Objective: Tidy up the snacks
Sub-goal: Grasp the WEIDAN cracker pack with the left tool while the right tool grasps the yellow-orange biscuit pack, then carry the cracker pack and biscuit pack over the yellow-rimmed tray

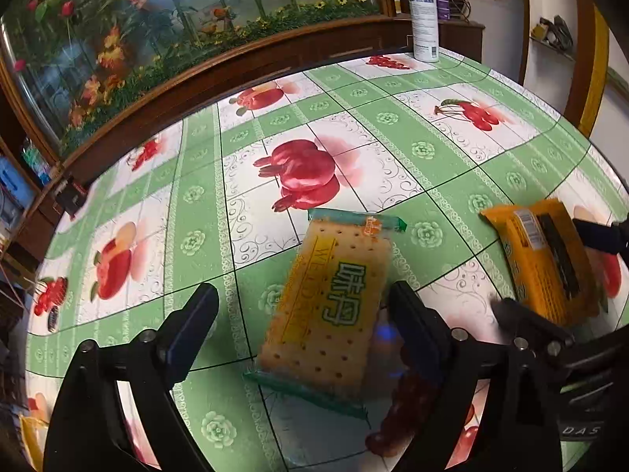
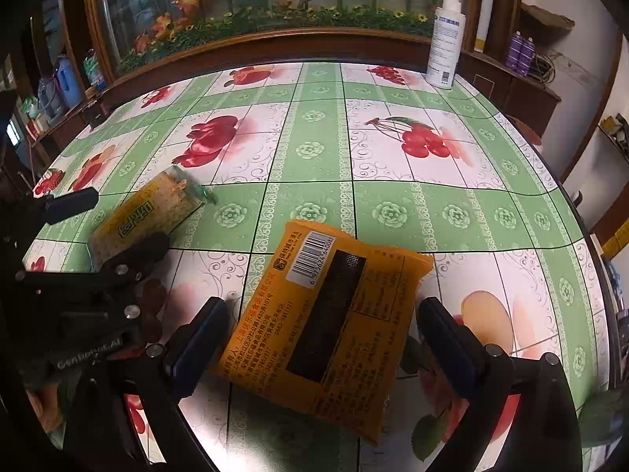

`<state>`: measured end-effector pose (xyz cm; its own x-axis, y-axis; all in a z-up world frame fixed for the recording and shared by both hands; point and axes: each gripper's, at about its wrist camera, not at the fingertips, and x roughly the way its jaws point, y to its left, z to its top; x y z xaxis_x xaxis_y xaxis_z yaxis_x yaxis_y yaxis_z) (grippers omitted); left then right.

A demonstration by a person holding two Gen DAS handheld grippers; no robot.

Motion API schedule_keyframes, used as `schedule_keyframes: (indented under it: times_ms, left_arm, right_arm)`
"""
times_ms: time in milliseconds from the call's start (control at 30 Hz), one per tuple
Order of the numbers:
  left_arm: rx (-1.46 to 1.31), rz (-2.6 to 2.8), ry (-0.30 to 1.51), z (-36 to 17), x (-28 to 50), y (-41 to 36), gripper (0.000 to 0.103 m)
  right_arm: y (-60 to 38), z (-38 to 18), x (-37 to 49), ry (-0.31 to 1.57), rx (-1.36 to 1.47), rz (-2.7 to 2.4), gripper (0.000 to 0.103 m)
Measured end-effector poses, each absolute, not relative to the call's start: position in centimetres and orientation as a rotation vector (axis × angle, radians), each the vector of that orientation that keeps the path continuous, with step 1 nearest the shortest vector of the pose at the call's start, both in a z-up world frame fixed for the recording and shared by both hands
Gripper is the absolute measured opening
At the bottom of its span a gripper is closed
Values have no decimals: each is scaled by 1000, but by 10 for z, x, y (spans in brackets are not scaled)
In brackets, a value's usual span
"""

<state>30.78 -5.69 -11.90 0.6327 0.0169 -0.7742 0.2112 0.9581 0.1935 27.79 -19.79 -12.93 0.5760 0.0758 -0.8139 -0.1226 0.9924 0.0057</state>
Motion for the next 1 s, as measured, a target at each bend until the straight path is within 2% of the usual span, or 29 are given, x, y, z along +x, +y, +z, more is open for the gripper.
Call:
schedule_keyframes:
  times_ms: [67,167,200,233,633,1000]
  left_arm:
    - [195,-126,900,-122,309,-47,89]
    - [81,-165,907,-121,302,-33,53]
    - [96,-151,900,-121,296,-32,45]
    - [90,-152,904,-121,292,-32,45]
    - [-32,-46,921,-115,188,2,45]
    - [-91,75,842,-93,101,32,45]
  right_arm:
    - [-198,-129,278,945,-71,126,96]
    - [-200,-127,279,930,-88,146,85]
    - [-201,-127,278,922,-93,157,77]
    - [-203,-126,278,914,-95,165,71]
    - [-206,-123,258,917,-82,243,71]
    - [-190,-95,156,795,20,459,71]
